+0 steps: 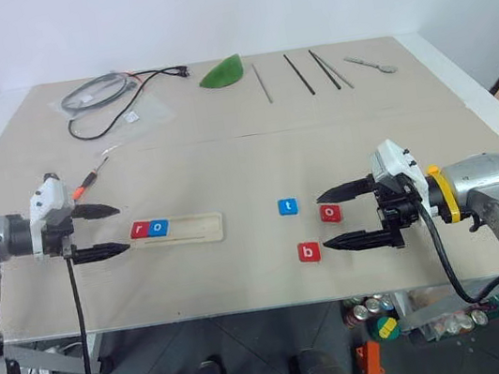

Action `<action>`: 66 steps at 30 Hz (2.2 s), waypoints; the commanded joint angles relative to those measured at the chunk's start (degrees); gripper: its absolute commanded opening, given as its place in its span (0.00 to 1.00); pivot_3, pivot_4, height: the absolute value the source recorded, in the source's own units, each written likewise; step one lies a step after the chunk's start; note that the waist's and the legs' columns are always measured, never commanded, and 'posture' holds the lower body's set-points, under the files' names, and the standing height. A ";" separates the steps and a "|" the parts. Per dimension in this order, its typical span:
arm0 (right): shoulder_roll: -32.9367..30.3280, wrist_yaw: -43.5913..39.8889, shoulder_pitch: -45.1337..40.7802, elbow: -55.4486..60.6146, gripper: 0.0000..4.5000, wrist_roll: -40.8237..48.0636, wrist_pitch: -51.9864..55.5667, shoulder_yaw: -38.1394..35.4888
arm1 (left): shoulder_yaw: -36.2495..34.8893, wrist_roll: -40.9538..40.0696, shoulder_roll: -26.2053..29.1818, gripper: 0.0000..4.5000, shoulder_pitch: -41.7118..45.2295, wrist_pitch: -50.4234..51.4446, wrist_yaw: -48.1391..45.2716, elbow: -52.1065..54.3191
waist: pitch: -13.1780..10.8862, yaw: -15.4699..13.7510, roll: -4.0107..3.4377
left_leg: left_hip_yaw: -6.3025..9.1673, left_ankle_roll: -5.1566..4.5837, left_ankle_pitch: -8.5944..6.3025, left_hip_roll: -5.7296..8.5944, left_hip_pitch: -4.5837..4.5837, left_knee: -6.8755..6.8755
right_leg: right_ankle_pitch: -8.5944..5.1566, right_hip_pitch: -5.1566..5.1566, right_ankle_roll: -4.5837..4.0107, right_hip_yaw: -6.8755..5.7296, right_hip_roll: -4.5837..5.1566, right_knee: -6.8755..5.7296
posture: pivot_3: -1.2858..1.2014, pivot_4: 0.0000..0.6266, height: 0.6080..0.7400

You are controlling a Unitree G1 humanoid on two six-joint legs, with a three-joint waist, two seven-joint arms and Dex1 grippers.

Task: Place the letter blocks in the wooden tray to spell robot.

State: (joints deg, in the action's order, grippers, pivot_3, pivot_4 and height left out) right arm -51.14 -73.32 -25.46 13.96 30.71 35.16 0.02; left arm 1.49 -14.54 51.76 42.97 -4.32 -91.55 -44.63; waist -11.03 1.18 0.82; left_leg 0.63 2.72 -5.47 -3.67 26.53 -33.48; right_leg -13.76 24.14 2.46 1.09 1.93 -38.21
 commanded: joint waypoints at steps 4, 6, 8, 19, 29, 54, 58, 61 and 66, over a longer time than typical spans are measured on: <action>-1.35 1.45 0.67 8.51 1.00 5.17 3.11 -3.19 | 5.83 6.99 -1.36 1.00 11.24 -14.54 -0.95 -15.91 | 0.01 0.01 0.02 | -0.05 0.00 0.00 0.00 0.02 -0.04 | 0.02 -0.01 0.04 0.05 0.02 0.01 | 0.52 0.24 1.00; -1.51 2.61 1.59 11.21 1.00 7.11 4.72 -4.22 | 7.14 9.41 -2.08 1.00 13.33 -17.74 -0.95 -19.57 | 0.02 0.00 0.03 | -0.06 0.00 0.00 0.00 0.05 -0.05 | 0.03 0.01 0.06 0.06 0.02 0.01 | 0.52 0.24 1.00; -1.69 3.70 2.46 13.16 1.00 8.42 5.83 -5.00 | 8.16 10.50 -2.83 1.00 14.60 -19.00 -0.95 -21.75 | 0.02 0.01 0.03 | -0.05 0.00 0.00 0.00 0.05 -0.04 | 0.02 0.01 0.08 0.06 0.01 0.01 | 0.52 0.24 1.00; -2.69 8.13 5.93 17.85 1.00 12.44 8.80 -7.74 | 7.68 14.09 -7.69 1.00 16.43 -22.02 0.14 -26.95 | 0.04 0.02 0.07 | -0.05 -0.02 0.01 -0.01 0.05 -0.20 | 0.14 -0.06 0.12 0.08 0.02 -0.01 | 0.52 0.24 1.00; -4.18 10.28 7.31 19.64 1.00 15.49 10.35 -9.53 | 4.42 15.15 -8.30 1.00 19.25 -18.29 4.12 -28.83 | 0.06 0.02 0.13 | -0.04 -0.04 0.02 -0.01 0.06 -0.24 | 0.18 -0.08 0.16 0.07 0.01 -0.01 | 0.52 0.24 1.00; -5.33 14.74 7.84 21.13 1.00 19.49 11.77 -11.09 | 6.67 23.04 -11.23 1.00 17.51 -11.71 3.96 -30.20 | 0.11 -0.01 0.18 | -0.04 -0.07 0.04 0.00 -0.02 -0.40 | 0.25 -0.27 0.17 0.07 0.04 -0.01 | 0.52 0.24 1.00; -4.94 15.60 7.57 21.06 1.00 19.27 11.49 -10.30 | 6.89 23.54 -11.56 1.00 17.73 -10.17 2.31 -30.20 | 0.18 0.00 0.19 | -0.04 -0.06 0.03 -0.01 -0.04 -0.43 | 0.27 -0.30 0.16 0.06 0.05 -0.01 | 0.52 0.24 1.00; -4.73 16.04 7.41 20.98 1.00 18.82 11.16 -9.75 | 7.09 23.88 -11.37 1.00 17.91 -10.26 1.62 -30.04 | 0.18 0.00 0.19 | -0.04 -0.07 0.04 -0.01 -0.04 -0.43 | 0.28 -0.30 0.15 0.06 0.06 -0.01 | 0.52 0.24 1.00; -4.53 16.69 7.35 21.07 1.00 18.62 10.78 -9.32 | 6.74 23.99 -11.45 0.88 18.22 -10.13 1.50 -29.88 | 0.19 0.00 0.19 | -0.06 -0.09 0.03 0.00 -0.03 -0.43 | 0.24 -0.30 0.21 0.06 0.07 0.00 | 0.52 0.24 1.00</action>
State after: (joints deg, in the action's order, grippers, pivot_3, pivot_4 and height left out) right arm -55.77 -56.95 -17.27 33.52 49.15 46.95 -8.93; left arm 7.30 8.29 40.60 61.58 -14.91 -88.47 -74.17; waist -10.84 1.18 1.01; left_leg 0.57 2.64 -5.45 -3.67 26.50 -33.91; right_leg -13.52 23.85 2.67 1.16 1.99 -38.22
